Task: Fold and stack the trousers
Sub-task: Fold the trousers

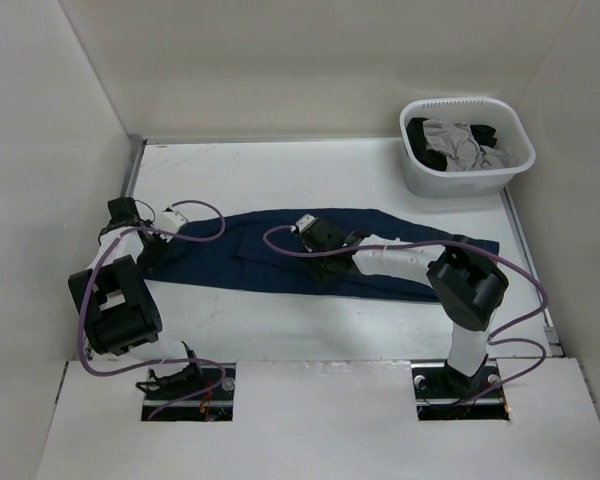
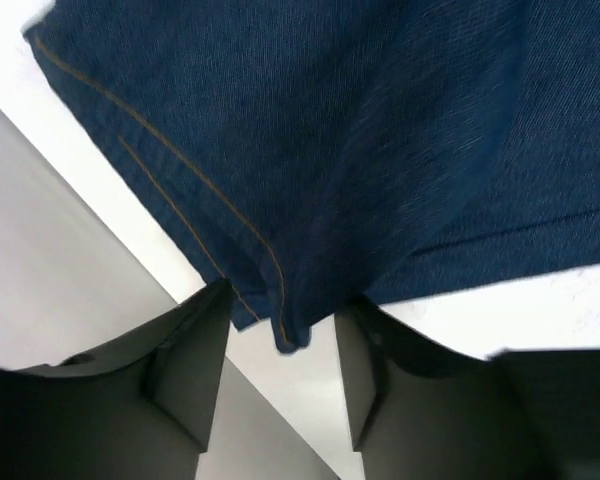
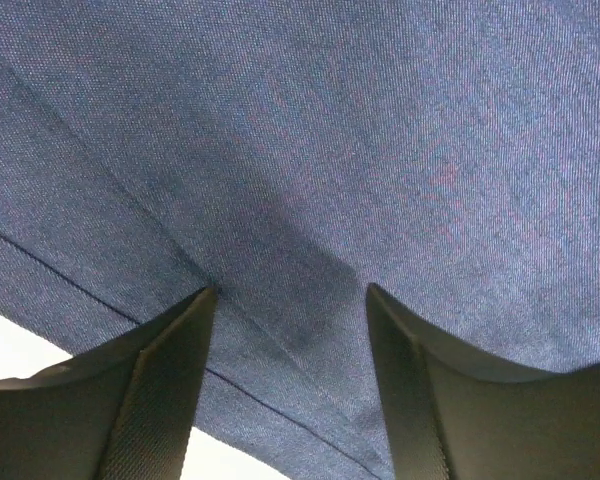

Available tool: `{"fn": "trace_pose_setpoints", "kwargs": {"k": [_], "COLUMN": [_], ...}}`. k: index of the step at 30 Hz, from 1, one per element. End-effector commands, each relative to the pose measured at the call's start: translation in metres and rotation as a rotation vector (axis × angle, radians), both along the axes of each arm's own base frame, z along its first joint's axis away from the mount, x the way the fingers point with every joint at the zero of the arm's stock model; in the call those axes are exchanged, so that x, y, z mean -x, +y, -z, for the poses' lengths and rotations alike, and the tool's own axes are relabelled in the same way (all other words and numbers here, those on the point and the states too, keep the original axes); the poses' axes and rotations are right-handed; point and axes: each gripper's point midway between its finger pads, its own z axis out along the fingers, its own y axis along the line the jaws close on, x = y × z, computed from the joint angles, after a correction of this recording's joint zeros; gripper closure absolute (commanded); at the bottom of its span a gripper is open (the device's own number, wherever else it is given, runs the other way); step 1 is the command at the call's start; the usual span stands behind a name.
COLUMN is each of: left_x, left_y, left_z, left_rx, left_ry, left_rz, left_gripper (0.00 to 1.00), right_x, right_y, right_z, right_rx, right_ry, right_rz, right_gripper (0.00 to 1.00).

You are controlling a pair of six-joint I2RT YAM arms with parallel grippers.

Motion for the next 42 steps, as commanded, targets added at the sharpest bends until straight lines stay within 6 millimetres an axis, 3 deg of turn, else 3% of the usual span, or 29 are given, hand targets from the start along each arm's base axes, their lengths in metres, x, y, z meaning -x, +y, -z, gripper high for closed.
{"fn": "trace_pose_setpoints", "kwargs": {"k": [1, 4, 6, 12, 14, 16, 18, 26, 30, 33, 37, 40, 42], "left_x": [-0.013, -0.011, -0.016, -0.039, -0.044, -0.049, -0.053, -0.067, -0.060, -0.036, 0.012, 0.038, 0.045], "left_y": [-0.001, 0.000, 0.005, 0.028, 0.031, 0.031, 0.034, 0.051, 0.053, 0.043, 0.040, 0.043, 0.047], "left_z": [-0.003, 0.001, -0.003, -0.035, -0.043, -0.051, -0.059, -0.105, -0.118, -0.098, -0.038, -0.007, -0.004], "left_rx": [-0.026, -0.043, -0.067, -0.143, -0.154, -0.161, -0.177, -0.285, -0.331, -0.350, -0.326, -0.314, -0.323], "left_ry": [-0.041, -0.022, -0.041, -0.156, -0.177, -0.198, -0.216, -0.316, -0.344, -0.275, -0.085, -0.001, 0.015], "left_rz": [0.013, 0.007, -0.006, -0.053, -0.051, -0.042, -0.038, 0.009, 0.035, 0.103, 0.149, 0.164, 0.163], "left_gripper": [0.64, 0.88, 0.95, 1.00, 1.00, 1.00, 1.00, 1.00, 1.00, 0.98, 0.95, 0.93, 0.92], "right_x": [-0.016, -0.016, -0.016, -0.019, -0.021, -0.023, -0.025, -0.011, 0.016, 0.047, 0.089, 0.098, 0.101], "right_y": [0.004, 0.002, 0.000, -0.011, -0.013, -0.017, -0.021, -0.030, -0.027, -0.022, -0.012, -0.010, -0.009], "right_z": [-0.008, -0.003, 0.000, 0.002, 0.000, -0.004, -0.014, -0.072, -0.075, -0.058, -0.022, 0.004, 0.014], "right_rx": [0.001, 0.015, 0.026, 0.068, 0.077, 0.086, 0.093, 0.073, 0.092, 0.079, 0.037, 0.054, 0.061], "right_ry": [-0.047, -0.044, -0.043, -0.072, -0.083, -0.103, -0.139, -0.248, -0.235, -0.147, 0.019, 0.097, 0.122], "right_rz": [0.022, 0.014, 0.012, 0.035, 0.040, 0.046, 0.053, -0.014, -0.111, -0.197, -0.302, -0.314, -0.319], "right_gripper": [0.37, 0.40, 0.43, 0.61, 0.73, 0.92, 1.00, 1.00, 1.00, 1.00, 0.98, 0.92, 0.88]}}
